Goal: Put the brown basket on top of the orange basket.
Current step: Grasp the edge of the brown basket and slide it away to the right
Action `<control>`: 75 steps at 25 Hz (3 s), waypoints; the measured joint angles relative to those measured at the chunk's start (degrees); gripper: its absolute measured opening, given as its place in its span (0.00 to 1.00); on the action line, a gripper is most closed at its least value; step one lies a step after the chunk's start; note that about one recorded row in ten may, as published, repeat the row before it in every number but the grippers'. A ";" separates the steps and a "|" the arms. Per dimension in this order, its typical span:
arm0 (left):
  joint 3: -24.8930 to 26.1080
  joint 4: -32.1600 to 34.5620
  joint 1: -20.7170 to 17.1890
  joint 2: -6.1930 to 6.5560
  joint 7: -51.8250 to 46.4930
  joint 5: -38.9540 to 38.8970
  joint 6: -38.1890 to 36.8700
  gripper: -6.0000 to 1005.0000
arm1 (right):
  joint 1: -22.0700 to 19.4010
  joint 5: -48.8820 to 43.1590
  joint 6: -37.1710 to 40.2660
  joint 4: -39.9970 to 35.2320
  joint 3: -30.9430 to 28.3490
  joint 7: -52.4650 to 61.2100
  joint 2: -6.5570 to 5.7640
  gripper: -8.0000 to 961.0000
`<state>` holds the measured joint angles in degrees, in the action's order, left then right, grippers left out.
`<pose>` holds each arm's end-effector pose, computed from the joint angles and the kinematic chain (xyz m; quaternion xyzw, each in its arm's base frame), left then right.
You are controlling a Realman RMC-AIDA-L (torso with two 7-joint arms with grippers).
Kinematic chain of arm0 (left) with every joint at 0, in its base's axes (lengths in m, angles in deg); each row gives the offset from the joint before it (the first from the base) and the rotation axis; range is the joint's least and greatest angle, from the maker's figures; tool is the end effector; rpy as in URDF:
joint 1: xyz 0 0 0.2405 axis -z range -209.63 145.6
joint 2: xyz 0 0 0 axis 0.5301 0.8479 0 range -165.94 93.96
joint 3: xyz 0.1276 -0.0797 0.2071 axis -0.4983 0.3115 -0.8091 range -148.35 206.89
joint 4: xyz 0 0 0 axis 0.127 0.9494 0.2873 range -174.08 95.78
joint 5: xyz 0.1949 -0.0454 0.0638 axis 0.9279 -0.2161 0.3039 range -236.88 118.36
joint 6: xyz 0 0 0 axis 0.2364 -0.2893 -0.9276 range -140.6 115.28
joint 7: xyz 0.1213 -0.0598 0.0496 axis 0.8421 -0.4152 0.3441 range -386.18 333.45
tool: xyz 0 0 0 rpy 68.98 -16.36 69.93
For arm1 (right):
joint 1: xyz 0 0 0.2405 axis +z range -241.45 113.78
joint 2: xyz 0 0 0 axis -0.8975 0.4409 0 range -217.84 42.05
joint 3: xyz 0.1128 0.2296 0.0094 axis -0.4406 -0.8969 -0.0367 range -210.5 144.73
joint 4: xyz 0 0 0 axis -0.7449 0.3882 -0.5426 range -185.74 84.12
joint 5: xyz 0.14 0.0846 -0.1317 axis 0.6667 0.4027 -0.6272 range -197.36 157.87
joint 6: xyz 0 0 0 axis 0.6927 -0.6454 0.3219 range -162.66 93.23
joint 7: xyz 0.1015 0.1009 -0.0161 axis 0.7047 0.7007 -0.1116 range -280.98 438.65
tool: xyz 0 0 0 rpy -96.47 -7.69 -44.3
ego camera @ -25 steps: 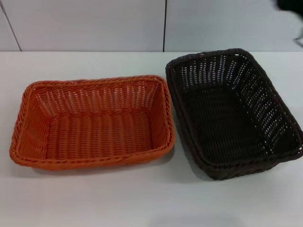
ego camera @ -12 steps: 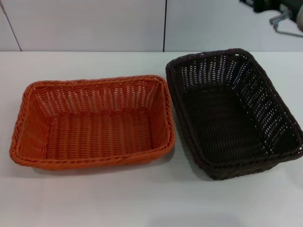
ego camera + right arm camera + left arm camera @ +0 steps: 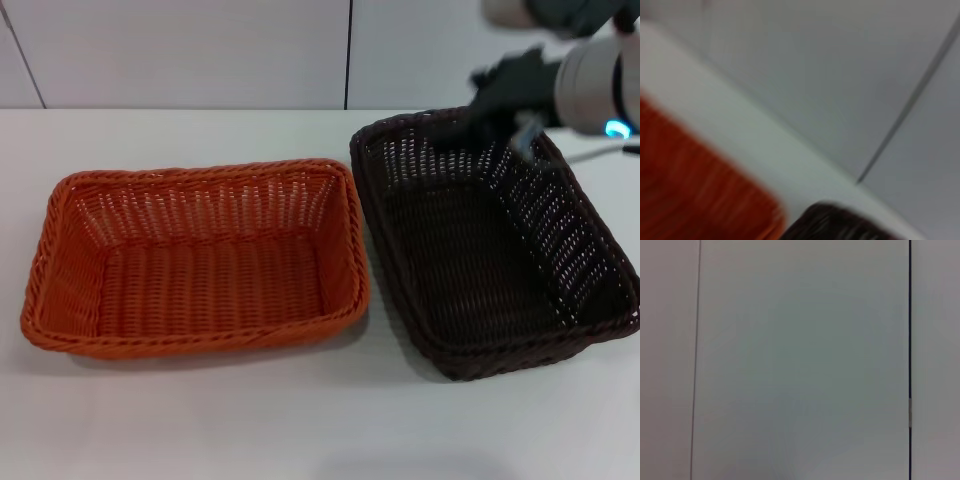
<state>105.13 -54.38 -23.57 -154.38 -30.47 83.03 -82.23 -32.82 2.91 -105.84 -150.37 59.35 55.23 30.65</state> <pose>-0.4075 0.2490 0.0463 -0.5441 -0.2828 -0.2462 0.7506 0.0881 0.3699 0.0238 -0.9136 0.1619 -0.0548 0.3690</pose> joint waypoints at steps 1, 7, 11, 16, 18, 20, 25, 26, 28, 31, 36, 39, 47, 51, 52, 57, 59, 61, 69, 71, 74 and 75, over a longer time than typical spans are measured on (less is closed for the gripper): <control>0.04 0.28 0.27 0.00 0.00 0.01 0.29 0.79 | 0.80 1.39 -3.60 -0.36 -0.08 -1.67 0.05 0.76; 0.82 0.46 0.52 0.00 0.06 0.01 0.82 0.79 | 3.24 6.76 -17.29 -1.75 0.29 -6.99 0.15 0.76; 1.41 0.52 0.44 0.00 0.18 0.00 1.04 0.79 | 2.53 11.13 -21.37 -4.18 1.10 -8.51 0.19 0.76; 1.57 0.56 0.20 -0.13 0.34 -0.01 1.78 0.79 | 1.30 13.46 -25.36 -6.45 1.11 -10.06 0.23 0.76; 1.66 0.56 0.01 -0.21 0.33 -0.09 2.10 0.79 | 1.14 14.69 -27.02 -6.91 0.40 -10.29 0.12 0.76; 1.74 0.56 -0.05 -0.26 0.34 -0.26 2.50 0.79 | 0.85 15.41 -28.55 -7.23 -0.41 -10.40 0.06 0.76; 1.77 0.56 -0.21 -0.27 0.34 -0.68 3.62 0.79 | -0.63 15.68 -32.07 -8.46 -0.59 -11.31 -0.02 0.76; 1.77 0.55 -0.21 -0.27 0.35 -0.72 3.73 0.79 | -0.93 15.20 -32.44 -8.63 -0.64 -11.50 -0.06 0.76; 1.76 0.58 -0.18 -0.27 0.36 -0.78 3.96 0.79 | -1.45 14.17 -32.82 -8.73 -1.14 -11.77 -0.12 0.76; 1.74 1.12 0.18 -0.31 0.37 -0.80 4.17 0.79 | -2.18 13.31 -32.92 -8.73 -1.30 -12.51 -0.12 0.76; 1.75 1.24 0.42 -0.35 0.40 -0.86 4.57 0.79 | -2.66 10.89 -32.29 -7.53 -0.92 -13.58 0.07 0.76; 1.75 1.26 0.42 -0.35 0.41 -0.88 4.57 0.79 | -2.57 10.74 -32.19 -6.75 -0.09 -13.59 0.14 0.76; 1.75 1.51 0.32 -0.33 0.40 -0.90 4.77 0.79 | -2.22 6.96 -30.48 -4.24 1.28 -14.36 0.14 0.76; 1.69 1.87 0.16 -0.29 0.21 -0.87 4.77 0.79 | -2.03 6.31 -29.47 -2.45 2.13 -14.58 0.17 0.76; 1.67 1.87 0.13 -0.28 0.20 -0.87 4.77 0.79 | -1.77 6.12 -28.91 -0.95 3.14 -14.61 0.20 0.76; 1.44 1.82 -0.01 -0.22 0.18 -0.87 4.77 0.79 | -1.56 6.02 -27.51 2.63 5.65 -14.63 0.27 0.76; 1.44 1.82 -0.01 -0.22 0.18 -0.87 4.77 0.79 | -1.53 5.90 -27.25 3.15 5.85 -14.63 0.27 0.76; 1.40 1.82 -0.01 -0.20 0.17 -0.87 4.76 0.79 | -1.51 5.61 -26.77 3.69 6.00 -14.62 0.28 0.76; 1.63 1.86 0.24 -0.17 0.25 -0.88 4.70 0.79 | -1.63 2.42 -23.92 2.04 6.07 -13.81 0.40 0.75; 1.63 1.86 0.24 -0.17 0.25 -0.88 4.70 0.79 | -1.52 2.28 -23.28 2.48 6.40 -14.15 0.37 0.75; 1.63 1.86 0.24 -0.17 0.25 -0.88 4.70 0.79 | -1.43 2.08 -23.01 2.95 7.54 -14.36 0.34 0.67; 1.72 1.88 0.22 -0.13 0.28 -0.88 4.69 0.79 | -1.42 2.05 -23.02 2.92 7.86 -14.38 0.34 0.62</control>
<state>106.84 -52.50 -23.35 -154.50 -30.19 82.15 -77.54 -34.23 4.97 -128.86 -147.45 67.21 40.85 30.99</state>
